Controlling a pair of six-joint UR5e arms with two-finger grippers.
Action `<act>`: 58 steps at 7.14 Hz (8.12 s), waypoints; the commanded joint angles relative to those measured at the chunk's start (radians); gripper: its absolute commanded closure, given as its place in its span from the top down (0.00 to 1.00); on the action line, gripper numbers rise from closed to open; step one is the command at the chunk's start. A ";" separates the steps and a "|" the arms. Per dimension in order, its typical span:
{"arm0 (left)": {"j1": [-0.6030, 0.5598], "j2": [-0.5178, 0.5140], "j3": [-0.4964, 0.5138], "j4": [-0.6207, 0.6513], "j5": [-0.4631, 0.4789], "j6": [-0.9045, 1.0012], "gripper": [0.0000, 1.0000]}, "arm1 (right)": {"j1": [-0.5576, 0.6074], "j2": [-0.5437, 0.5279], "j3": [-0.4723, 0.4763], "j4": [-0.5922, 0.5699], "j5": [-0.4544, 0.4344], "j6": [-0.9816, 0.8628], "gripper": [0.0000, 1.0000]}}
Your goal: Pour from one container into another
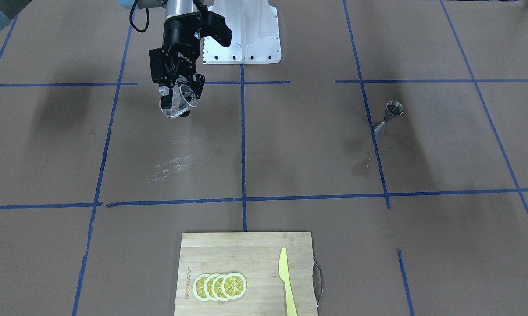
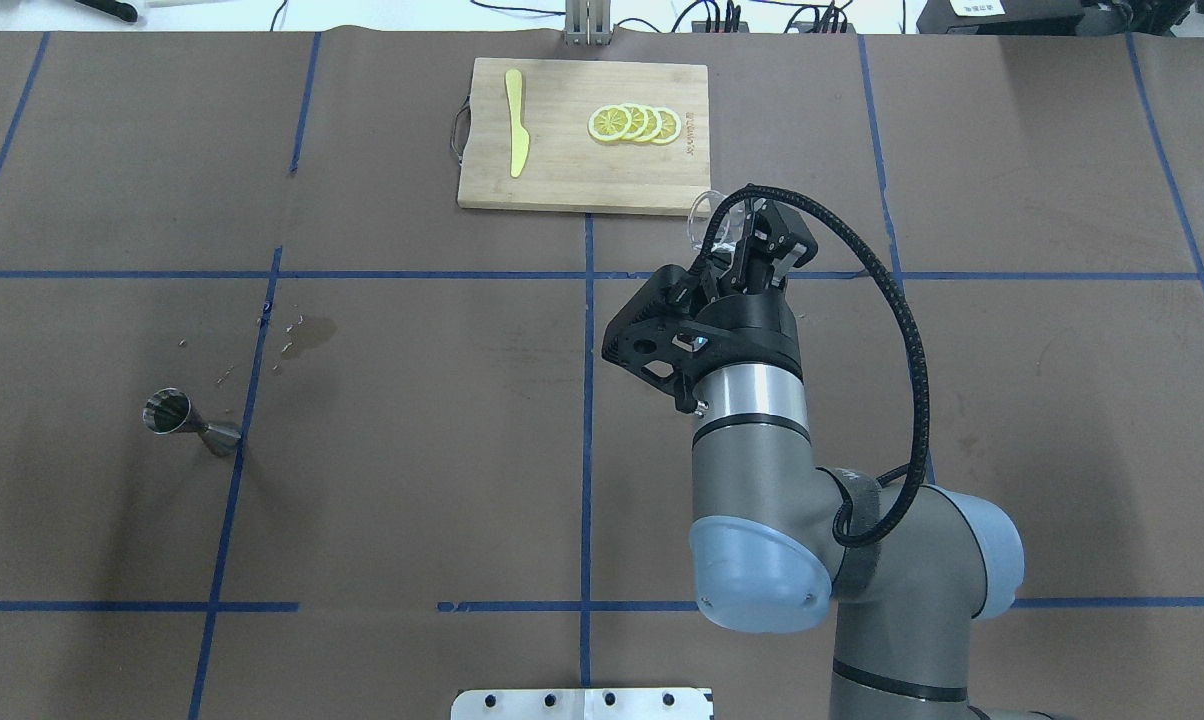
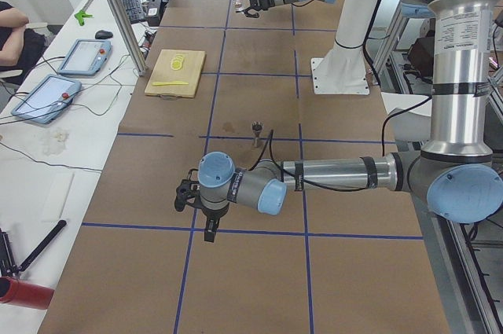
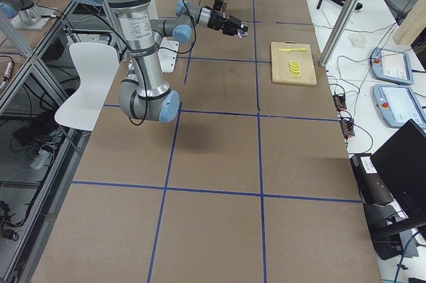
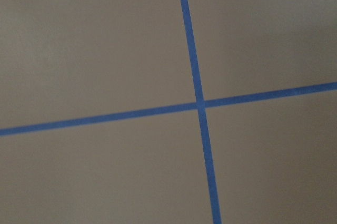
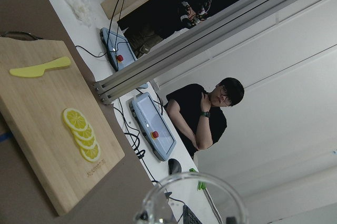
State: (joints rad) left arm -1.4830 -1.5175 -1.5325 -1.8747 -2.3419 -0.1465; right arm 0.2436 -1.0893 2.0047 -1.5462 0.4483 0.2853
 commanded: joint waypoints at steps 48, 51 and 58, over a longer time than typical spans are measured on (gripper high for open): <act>-0.045 0.006 -0.038 0.154 -0.019 0.269 1.00 | -0.064 -0.600 -0.178 0.796 0.047 1.002 1.00; -0.046 0.011 -0.041 0.154 -0.020 0.269 1.00 | 0.151 -0.600 -0.109 0.792 0.409 0.864 1.00; -0.045 0.011 -0.048 0.154 -0.020 0.269 1.00 | 1.093 -0.551 -0.118 0.314 1.643 -0.032 1.00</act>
State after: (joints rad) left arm -1.5281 -1.5047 -1.5820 -1.7211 -2.3623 0.1227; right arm 1.1694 -1.6648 1.8873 -1.0580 1.9049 0.4824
